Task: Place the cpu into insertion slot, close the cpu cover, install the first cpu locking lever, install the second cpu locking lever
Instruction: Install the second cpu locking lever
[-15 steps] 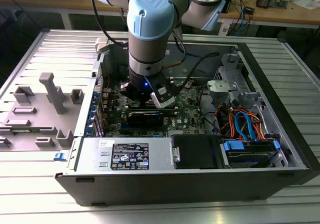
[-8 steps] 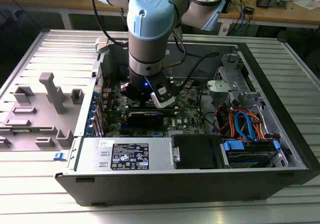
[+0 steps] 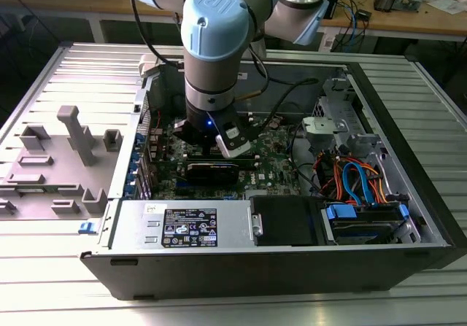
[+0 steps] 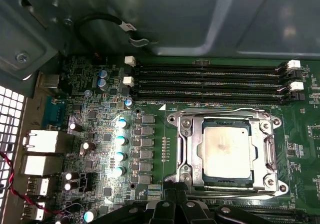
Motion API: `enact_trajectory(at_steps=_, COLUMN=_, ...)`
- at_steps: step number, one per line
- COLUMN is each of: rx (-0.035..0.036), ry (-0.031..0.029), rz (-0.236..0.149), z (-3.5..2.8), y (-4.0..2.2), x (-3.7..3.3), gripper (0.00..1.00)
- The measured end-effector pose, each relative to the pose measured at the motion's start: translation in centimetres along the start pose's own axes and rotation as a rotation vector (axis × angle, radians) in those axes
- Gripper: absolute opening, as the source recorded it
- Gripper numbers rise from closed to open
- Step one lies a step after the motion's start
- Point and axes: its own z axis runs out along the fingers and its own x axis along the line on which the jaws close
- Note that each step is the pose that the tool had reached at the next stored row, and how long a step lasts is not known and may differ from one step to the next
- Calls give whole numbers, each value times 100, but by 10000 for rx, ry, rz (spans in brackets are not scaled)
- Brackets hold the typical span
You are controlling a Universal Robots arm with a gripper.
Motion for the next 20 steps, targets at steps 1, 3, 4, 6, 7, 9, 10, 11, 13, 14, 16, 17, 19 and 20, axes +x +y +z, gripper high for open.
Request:
enact_trajectory(at_steps=1, rx=-3, ry=0, rz=1, z=3, y=3, x=3, gripper=11)
enact_trajectory(at_steps=3, rx=-12, ry=-1, rz=0, z=13, y=13, x=28, gripper=11)
enact_trajectory(at_steps=4, rx=-12, ry=-1, rz=0, z=17, y=18, x=34, gripper=11)
enact_trajectory(at_steps=6, rx=-20, ry=0, rz=-1, z=28, y=26, x=36, gripper=11)
enact_trajectory(at_steps=7, rx=-26, ry=-1, rz=-2, z=34, y=30, x=36, gripper=11)
enact_trajectory(at_steps=9, rx=-34, ry=-2, rz=-3, z=54, y=34, x=36, gripper=11)
enact_trajectory(at_steps=10, rx=-34, ry=-3, rz=-2, z=63, y=32, x=40, gripper=11)
enact_trajectory(at_steps=11, rx=-28, ry=-2, rz=-2, z=63, y=33, x=41, gripper=11)
enact_trajectory(at_steps=13, rx=-3, ry=-3, rz=-2, z=64, y=31, x=42, gripper=11)
enact_trajectory(at_steps=14, rx=-3, ry=-4, rz=-1, z=63, y=31, x=43, gripper=11)
enact_trajectory(at_steps=16, rx=-3, ry=-3, rz=0, z=49, y=34, x=48, gripper=11)
enact_trajectory(at_steps=17, rx=-7, ry=-6, rz=0, z=44, y=37, x=52, gripper=11)
enact_trajectory(at_steps=19, rx=-2, ry=-3, rz=-2, z=32, y=38, x=56, gripper=11)
enact_trajectory(at_steps=20, rx=-1, ry=-2, rz=-2, z=22, y=40, x=56, gripper=11)
